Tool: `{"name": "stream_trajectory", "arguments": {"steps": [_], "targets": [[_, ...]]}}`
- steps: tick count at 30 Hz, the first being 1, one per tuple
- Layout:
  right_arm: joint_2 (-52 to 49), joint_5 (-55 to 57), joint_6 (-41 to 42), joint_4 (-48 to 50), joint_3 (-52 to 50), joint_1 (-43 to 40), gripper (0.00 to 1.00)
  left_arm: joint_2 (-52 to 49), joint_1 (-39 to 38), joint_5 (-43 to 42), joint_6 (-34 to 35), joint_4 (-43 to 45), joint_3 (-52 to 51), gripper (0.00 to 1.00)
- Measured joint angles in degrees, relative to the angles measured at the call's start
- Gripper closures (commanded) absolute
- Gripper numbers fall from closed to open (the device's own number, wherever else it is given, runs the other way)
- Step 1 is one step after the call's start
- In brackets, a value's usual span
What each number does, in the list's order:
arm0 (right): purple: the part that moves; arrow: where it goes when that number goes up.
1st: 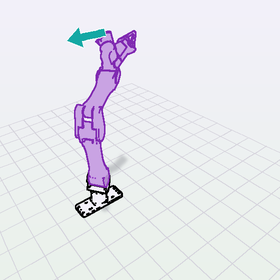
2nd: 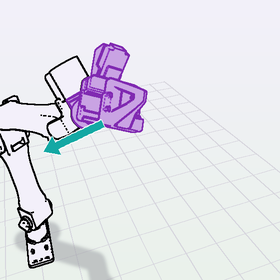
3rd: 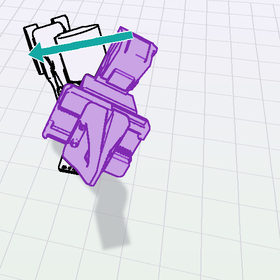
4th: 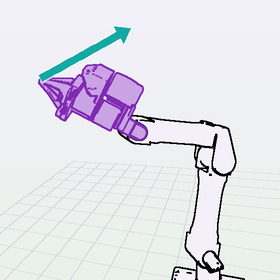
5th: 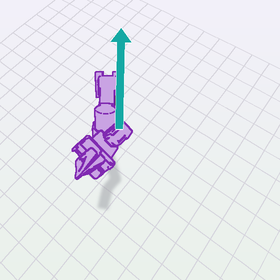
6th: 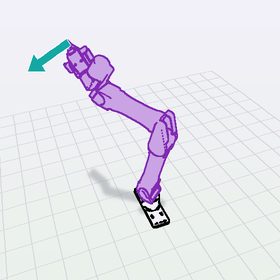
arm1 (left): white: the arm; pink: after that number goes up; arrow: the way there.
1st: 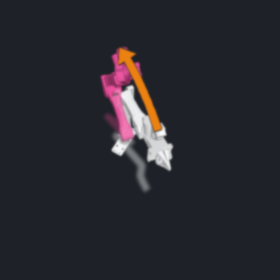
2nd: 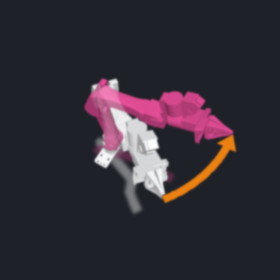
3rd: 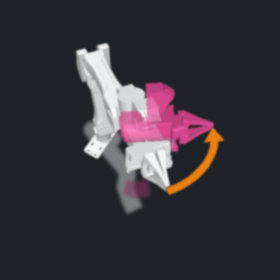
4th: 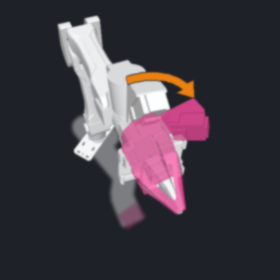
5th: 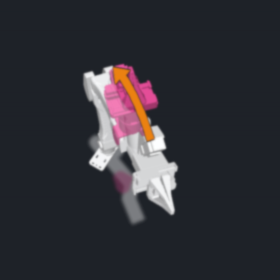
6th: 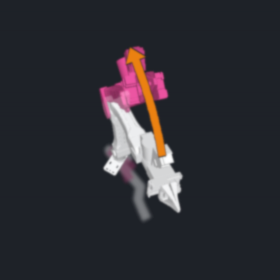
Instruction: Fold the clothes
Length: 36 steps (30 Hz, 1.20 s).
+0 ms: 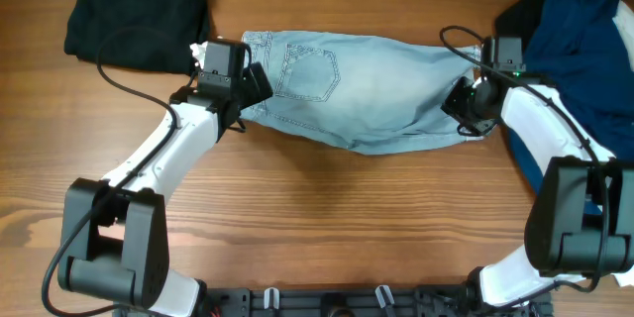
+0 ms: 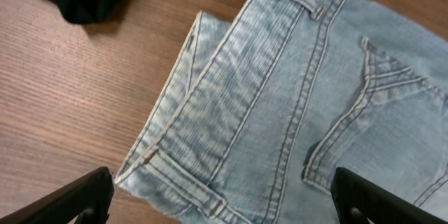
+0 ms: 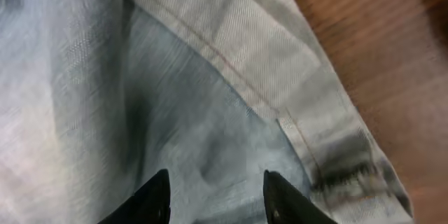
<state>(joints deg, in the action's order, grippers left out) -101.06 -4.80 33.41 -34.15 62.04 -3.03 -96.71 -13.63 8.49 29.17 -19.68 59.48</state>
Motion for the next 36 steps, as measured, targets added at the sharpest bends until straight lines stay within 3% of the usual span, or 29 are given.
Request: {"name": "stream_trajectory", "arguments": {"steps": [10, 18, 29, 36], "targets": [[0.0, 3.5, 1.9, 11.0, -6.5, 0.0, 0.68, 0.0, 0.0, 0.0, 0.0, -0.7, 0.0, 0.00], [-0.7, 3.8, 3.5, 14.4, -7.4, 0.0, 0.96, 0.0, 0.0, 0.0, 0.0, -0.7, 0.0, 0.00], [-1.7, 4.0, 3.9, 12.7, -7.1, -0.6, 0.96, 0.0, 0.0, 0.0, 0.0, -0.8, 0.0, 0.00], [11.5, 4.1, 3.4, 3.3, -7.1, -2.4, 0.96, 0.0, 0.0, 0.0, 0.0, -1.2, 0.0, 0.00]]}}
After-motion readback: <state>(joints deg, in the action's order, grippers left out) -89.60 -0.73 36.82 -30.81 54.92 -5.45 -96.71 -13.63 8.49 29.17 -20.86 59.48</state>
